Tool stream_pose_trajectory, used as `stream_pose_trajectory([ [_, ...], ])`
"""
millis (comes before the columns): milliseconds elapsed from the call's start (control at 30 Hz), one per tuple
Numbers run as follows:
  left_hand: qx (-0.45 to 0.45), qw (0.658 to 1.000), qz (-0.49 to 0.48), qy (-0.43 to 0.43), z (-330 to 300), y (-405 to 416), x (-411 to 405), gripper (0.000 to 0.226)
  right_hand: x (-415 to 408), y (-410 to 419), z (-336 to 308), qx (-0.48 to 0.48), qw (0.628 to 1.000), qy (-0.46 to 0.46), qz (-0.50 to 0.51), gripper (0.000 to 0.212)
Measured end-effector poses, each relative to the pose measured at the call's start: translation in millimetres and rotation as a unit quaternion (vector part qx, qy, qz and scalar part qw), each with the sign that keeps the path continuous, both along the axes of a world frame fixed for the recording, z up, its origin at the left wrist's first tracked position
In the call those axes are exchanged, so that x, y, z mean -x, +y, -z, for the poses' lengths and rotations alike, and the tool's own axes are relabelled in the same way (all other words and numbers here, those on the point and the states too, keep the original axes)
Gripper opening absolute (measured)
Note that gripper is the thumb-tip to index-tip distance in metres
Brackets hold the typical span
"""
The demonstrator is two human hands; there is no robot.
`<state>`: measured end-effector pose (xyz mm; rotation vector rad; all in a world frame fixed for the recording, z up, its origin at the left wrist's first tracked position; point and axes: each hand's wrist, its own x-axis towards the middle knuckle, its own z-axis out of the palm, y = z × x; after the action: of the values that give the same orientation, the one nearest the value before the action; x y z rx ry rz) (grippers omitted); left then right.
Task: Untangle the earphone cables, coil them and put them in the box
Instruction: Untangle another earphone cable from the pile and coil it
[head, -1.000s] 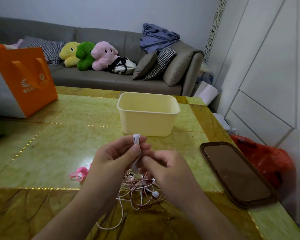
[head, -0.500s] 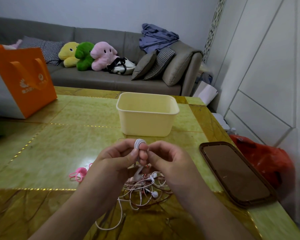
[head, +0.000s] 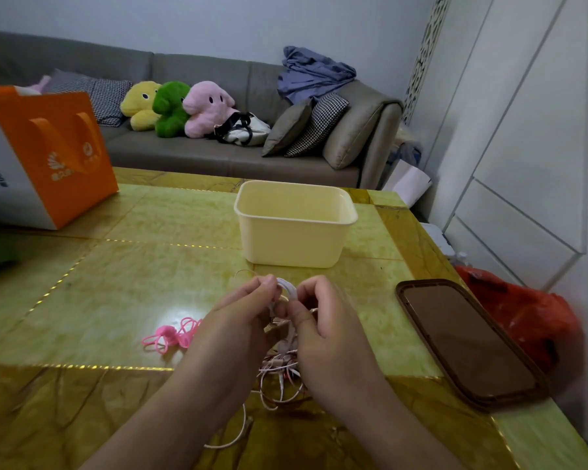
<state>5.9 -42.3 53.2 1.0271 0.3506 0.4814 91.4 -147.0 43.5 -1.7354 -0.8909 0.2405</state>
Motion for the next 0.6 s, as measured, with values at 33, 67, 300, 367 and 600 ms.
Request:
stream_pose_trajectory([
  [33,0.006,1.000,0.002,-0.003,1,2,1,0.023,1,0,-1,-0.002,1.000,-0.006,-0.006,0.013],
  [67,0.004,1.000,0.002,-0.003,2,5,1,0.025,1,0,0,-0.001,1.000,-0.019,-0.006,0.013],
  [300,-0.022,0.999,-0.022,0.025,10,10,1,0.035,-8,-5,-1,-0.036,0.996,-0.084,0.008,0.007],
  [367,-0.062,0.996,-0.020,0.059,9,12,3,0.028,-13,-8,-5,-0.020,0.992,-0.122,0.008,0.009],
  [600,-0.326,0.941,0.015,0.095,0,24,10,0.026,-27,-17,-12,0.060,0.983,-0.161,-0.058,0.010],
])
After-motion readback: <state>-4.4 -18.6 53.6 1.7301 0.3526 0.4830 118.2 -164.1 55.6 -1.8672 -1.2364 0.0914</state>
